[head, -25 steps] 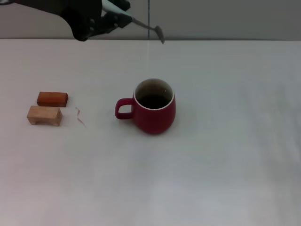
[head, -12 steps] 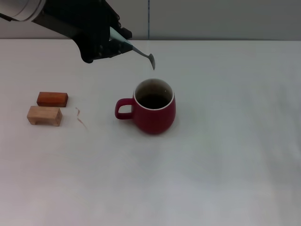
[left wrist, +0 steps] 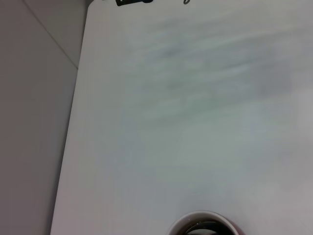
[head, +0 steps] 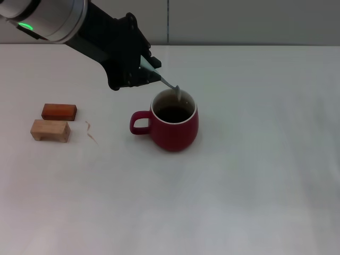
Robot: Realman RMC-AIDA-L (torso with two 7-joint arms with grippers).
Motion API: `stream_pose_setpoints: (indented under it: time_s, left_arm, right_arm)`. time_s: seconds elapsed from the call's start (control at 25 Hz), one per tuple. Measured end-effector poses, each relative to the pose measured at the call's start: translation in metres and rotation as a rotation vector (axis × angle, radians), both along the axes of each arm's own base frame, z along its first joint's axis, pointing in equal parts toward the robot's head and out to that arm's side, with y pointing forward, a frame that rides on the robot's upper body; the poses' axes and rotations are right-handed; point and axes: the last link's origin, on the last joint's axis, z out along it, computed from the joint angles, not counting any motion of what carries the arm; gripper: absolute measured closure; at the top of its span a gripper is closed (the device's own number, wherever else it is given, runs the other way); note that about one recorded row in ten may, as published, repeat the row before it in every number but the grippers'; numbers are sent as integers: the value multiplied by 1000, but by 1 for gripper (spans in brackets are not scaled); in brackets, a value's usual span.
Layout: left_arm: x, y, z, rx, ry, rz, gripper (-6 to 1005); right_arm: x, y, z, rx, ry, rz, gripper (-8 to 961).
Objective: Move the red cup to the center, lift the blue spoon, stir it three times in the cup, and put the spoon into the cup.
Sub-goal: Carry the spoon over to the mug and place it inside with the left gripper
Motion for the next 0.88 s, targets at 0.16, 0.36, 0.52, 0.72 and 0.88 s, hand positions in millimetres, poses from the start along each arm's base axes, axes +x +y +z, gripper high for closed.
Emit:
stream_pose_setpoints:
  time_s: [0.16,0.36,0.52,0.72,0.88]
  left_arm:
    - [2,4,-6,-6,19,0,825]
    - [0,10,-14,0,60,7,825]
    - [-1,14,-19,0,86,10,824]
    - [-2,19,-24,-5,105,16,824]
    - [-4,21,-28,-10,121,21,824]
  right_arm:
    - [1,-1,-1,-1,2,-1,220]
    - [2,-3,-1,-3,3,-4,220]
    - [4,-6,-1,-2,4,-9,221]
    - [4,-6,-2,-3,4,-9,222]
    - [4,-7,-2,-3,5,-8,221]
